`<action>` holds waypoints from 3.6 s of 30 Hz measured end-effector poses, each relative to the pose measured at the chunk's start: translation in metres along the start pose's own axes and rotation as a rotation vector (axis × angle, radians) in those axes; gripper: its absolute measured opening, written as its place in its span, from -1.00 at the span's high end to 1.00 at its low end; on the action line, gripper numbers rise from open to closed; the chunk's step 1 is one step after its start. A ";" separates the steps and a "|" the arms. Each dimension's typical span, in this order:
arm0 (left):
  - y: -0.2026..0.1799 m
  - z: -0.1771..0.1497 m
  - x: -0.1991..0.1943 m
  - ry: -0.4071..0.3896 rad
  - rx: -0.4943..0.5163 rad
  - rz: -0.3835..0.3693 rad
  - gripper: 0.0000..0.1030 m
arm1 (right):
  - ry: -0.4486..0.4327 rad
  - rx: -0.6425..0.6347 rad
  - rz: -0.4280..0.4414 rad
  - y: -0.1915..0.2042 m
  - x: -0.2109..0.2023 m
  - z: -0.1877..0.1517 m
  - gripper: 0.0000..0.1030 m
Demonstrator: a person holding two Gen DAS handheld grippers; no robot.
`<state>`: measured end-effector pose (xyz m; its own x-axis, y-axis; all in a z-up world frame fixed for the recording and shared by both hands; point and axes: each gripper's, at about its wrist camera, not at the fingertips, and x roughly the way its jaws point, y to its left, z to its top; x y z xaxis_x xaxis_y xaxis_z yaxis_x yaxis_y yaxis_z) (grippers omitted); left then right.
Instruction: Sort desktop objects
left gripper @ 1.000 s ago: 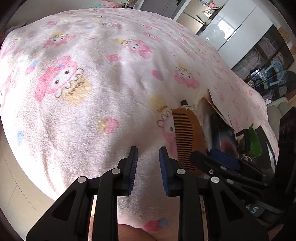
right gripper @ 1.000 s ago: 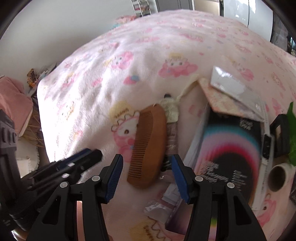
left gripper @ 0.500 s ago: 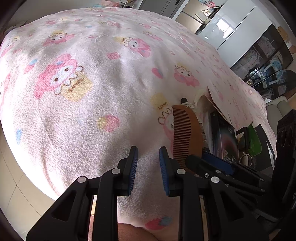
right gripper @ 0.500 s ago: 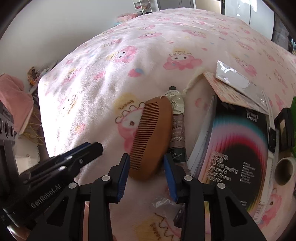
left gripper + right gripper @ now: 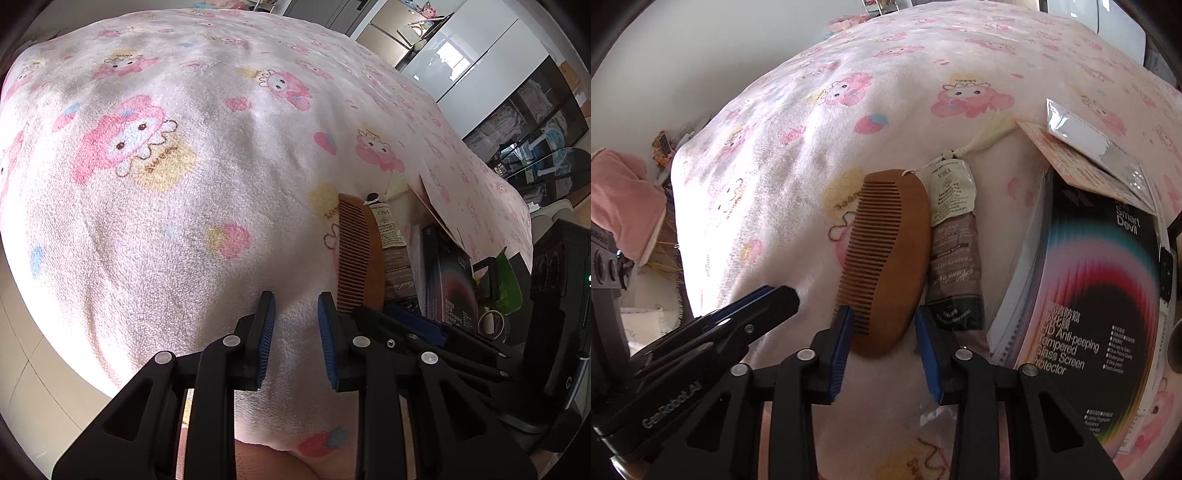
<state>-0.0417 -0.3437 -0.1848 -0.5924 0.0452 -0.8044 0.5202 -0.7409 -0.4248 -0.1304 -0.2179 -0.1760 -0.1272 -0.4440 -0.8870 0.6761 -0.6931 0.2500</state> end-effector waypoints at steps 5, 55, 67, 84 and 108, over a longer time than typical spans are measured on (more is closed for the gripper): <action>-0.003 -0.001 0.002 0.007 0.013 0.000 0.55 | 0.003 -0.011 -0.006 0.002 0.000 0.002 0.63; -0.008 0.008 0.025 0.078 -0.009 -0.148 0.80 | 0.043 0.013 0.044 0.001 0.084 0.048 0.91; -0.041 -0.005 0.001 0.068 0.048 -0.238 0.95 | -0.039 -0.020 0.052 0.008 0.061 0.044 0.92; -0.028 0.007 0.017 0.095 0.012 -0.236 0.69 | 0.036 0.062 0.065 -0.034 -0.011 0.018 0.87; -0.080 -0.024 -0.011 0.105 0.107 -0.313 0.88 | -0.078 0.157 -0.055 -0.066 -0.067 0.012 0.07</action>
<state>-0.0620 -0.2688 -0.1516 -0.6435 0.3457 -0.6830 0.2525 -0.7464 -0.6157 -0.1746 -0.1494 -0.1288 -0.2208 -0.4418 -0.8695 0.5458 -0.7948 0.2652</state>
